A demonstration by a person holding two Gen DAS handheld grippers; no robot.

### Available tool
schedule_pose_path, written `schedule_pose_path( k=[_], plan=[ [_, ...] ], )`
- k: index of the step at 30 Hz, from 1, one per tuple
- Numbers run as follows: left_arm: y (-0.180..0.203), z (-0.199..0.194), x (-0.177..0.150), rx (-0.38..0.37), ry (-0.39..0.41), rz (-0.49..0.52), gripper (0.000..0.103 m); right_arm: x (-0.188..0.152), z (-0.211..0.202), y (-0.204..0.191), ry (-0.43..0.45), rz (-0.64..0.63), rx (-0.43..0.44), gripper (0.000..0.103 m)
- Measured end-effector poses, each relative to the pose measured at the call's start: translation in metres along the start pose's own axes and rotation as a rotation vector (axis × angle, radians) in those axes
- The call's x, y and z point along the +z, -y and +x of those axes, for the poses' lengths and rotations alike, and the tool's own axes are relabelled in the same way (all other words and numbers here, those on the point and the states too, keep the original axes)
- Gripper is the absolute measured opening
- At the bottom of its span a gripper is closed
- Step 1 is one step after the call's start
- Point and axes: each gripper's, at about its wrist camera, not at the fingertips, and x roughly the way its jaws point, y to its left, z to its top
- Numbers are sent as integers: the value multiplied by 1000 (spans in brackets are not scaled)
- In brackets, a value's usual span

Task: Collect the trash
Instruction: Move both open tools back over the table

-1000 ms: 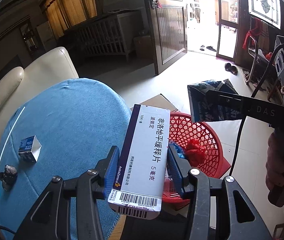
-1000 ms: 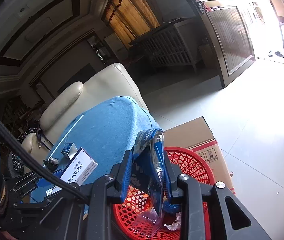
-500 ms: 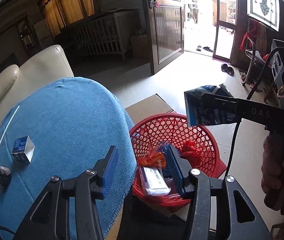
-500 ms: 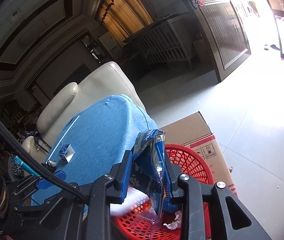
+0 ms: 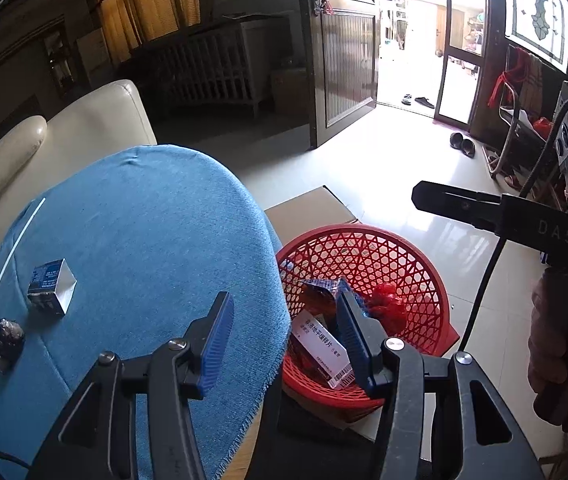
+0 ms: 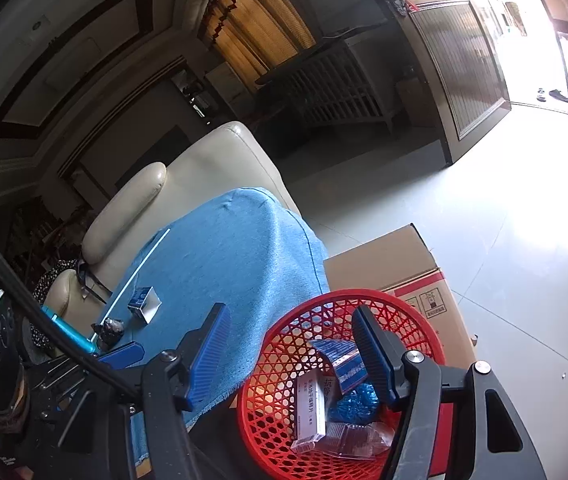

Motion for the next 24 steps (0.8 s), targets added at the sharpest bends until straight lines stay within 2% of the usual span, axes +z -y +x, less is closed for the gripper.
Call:
schedule_pose_path(
  k=[11,18,24],
  plan=[
    [-49,-10,-24,46,-23,-113,55,-4,11,-23,-30,-44,14,68],
    [-110,-32,-64,153,-31,-238,56,-7,25,-42,-65,-72,26,68],
    [-174,-51,-103,252,-44,-375,57,-13,46,-73,-118,-129,53,68]
  ],
)
